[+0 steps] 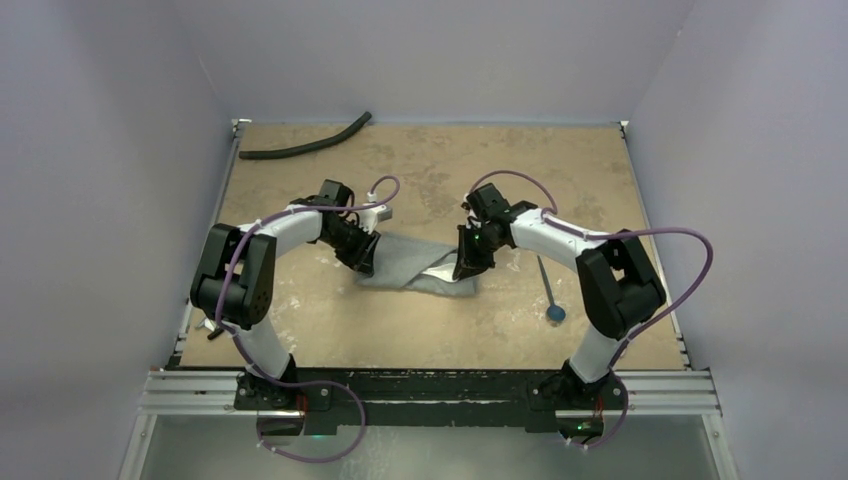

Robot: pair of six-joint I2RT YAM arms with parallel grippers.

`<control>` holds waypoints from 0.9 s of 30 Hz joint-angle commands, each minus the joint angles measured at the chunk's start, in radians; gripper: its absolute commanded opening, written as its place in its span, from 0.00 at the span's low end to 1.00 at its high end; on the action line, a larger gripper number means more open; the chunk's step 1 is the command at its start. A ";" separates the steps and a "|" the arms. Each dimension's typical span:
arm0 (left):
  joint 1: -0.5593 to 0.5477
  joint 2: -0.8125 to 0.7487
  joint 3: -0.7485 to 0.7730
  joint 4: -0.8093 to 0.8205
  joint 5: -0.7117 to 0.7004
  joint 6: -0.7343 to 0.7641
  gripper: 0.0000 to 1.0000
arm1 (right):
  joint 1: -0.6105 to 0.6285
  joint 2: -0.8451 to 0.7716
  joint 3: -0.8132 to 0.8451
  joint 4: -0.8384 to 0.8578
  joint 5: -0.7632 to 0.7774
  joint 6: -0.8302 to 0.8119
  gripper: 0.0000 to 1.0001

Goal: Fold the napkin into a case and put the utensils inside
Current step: Insert the spoon into the folded napkin.

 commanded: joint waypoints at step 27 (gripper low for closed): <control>0.160 -0.041 0.285 -0.345 0.046 0.139 0.96 | -0.355 -0.317 -0.156 -0.132 0.425 0.075 0.78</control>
